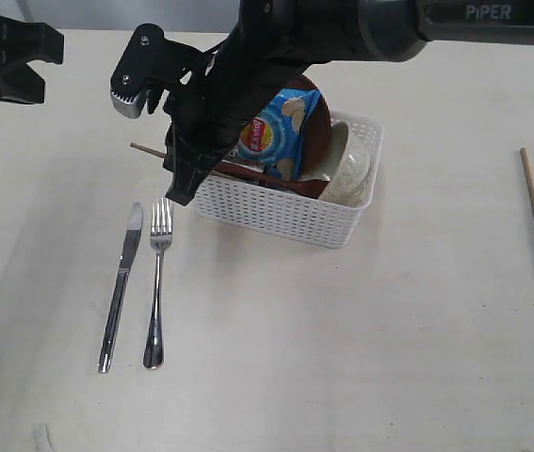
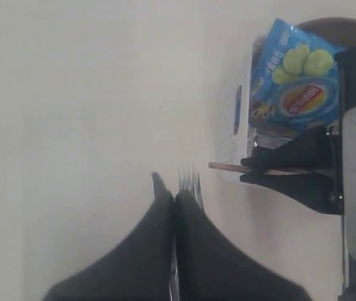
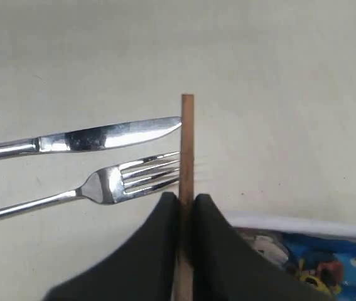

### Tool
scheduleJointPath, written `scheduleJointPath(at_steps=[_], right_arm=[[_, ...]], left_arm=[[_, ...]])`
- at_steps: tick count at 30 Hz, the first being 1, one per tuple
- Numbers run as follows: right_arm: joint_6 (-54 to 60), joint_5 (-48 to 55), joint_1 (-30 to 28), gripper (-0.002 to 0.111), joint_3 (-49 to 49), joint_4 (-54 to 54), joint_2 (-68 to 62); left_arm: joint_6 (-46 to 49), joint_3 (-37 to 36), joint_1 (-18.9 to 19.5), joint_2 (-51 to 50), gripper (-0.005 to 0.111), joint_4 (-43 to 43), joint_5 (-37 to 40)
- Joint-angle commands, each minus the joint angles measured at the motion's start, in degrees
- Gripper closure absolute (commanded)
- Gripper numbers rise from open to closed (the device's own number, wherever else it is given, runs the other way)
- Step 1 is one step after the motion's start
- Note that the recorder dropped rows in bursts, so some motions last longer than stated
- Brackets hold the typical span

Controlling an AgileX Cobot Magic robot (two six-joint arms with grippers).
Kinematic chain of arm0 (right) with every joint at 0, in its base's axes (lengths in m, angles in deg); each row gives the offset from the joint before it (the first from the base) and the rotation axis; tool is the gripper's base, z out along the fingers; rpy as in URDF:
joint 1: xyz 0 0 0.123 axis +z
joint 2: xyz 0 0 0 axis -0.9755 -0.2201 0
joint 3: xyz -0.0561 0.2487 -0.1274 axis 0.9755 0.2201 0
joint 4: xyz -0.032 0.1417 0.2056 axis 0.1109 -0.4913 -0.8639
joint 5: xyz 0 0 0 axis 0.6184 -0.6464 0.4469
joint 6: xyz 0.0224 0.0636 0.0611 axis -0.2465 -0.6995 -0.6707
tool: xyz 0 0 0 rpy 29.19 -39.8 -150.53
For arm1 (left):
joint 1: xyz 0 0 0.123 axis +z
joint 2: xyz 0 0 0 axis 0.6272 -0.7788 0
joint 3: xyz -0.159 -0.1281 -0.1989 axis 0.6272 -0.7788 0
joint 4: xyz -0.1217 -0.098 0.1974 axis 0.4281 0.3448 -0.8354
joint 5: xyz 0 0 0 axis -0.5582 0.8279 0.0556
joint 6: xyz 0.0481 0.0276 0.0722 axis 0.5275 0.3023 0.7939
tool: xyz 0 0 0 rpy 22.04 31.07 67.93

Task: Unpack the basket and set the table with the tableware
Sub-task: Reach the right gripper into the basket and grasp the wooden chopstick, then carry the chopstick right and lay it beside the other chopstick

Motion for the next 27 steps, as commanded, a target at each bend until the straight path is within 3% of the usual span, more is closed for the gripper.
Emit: scheduleJointPath(at_steps=[1, 20, 23, 27], right_arm=[[-0.25, 0.77, -0.05, 0.109, -0.25, 0.72, 0.83], [-2.83, 1.23, -0.16, 0.109, -0.25, 1.19, 16.72], [-10.41, 0.87, -0.33, 0.109, -0.25, 8.70, 20.87], [-34.86, 1.53, -0.79, 0.109, -0.25, 32.34, 26.16]], left_arm=[[-0.48, 0.29, 0.14, 0.44, 0.107, 0.24, -0.36], [-0.48, 0.15, 0.14, 0.44, 0.107, 0.24, -0.36], [-0.48, 0.15, 0.14, 0.44, 0.107, 0.24, -0.36], [-0.48, 0.15, 0.14, 0.44, 0.107, 0.24, -0.36]])
